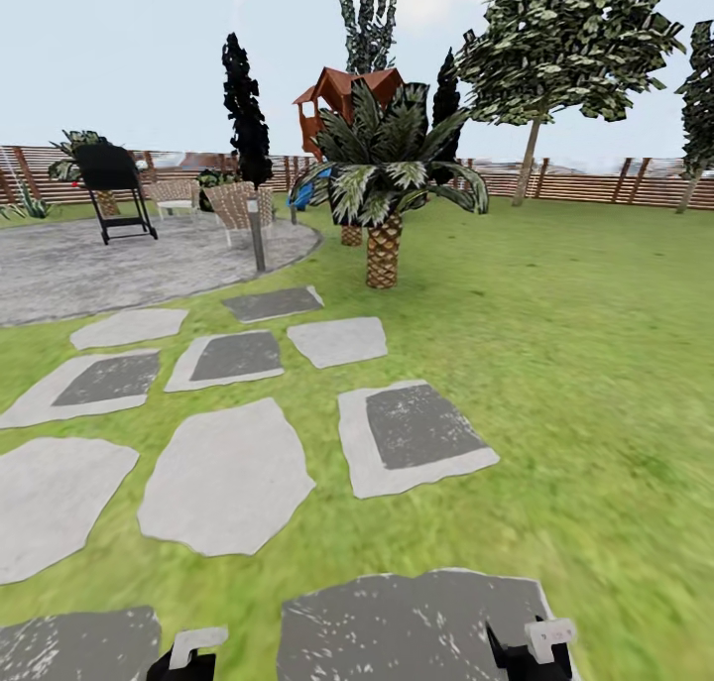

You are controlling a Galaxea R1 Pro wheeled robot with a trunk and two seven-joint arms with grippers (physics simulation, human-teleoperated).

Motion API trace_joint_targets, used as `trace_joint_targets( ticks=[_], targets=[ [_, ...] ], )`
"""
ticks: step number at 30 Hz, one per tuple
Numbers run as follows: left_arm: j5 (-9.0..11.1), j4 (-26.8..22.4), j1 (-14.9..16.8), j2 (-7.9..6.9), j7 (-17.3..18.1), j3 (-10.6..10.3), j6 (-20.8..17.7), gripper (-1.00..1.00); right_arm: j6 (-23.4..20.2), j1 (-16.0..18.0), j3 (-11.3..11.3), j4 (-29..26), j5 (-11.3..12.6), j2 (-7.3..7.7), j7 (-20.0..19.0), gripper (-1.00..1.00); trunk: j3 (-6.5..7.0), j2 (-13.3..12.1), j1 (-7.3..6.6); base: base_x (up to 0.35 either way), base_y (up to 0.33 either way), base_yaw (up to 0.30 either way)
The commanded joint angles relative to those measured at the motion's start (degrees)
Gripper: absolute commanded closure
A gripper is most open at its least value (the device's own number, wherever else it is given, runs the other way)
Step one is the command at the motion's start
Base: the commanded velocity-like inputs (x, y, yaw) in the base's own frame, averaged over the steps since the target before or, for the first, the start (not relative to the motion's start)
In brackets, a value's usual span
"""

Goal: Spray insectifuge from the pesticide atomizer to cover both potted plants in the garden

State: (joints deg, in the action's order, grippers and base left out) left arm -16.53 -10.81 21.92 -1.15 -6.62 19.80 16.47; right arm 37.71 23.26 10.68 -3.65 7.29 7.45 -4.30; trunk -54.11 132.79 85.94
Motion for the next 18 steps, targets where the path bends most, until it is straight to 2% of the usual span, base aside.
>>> trace_joint_targets(
  ticks=[1,18],
  targets=[
    [-0.6,0.1,0.1,0.01,-0.2,0.3,0.2,1.0,0.2,0.0,0.2,0.0,0.6,0.02,-0.4,-1.0,-0.05,0.0,0.02,0.339,0.0,0.0],
    [-0.6,0.1,0.1,0.01,-0.2,0.3,0.2,1.0,0.2,0.0,0.2,0.0,0.6,0.02,-0.5,-1.0,-0.05,0.0,0.02,0.339,0.0,0.0]
  ],
)
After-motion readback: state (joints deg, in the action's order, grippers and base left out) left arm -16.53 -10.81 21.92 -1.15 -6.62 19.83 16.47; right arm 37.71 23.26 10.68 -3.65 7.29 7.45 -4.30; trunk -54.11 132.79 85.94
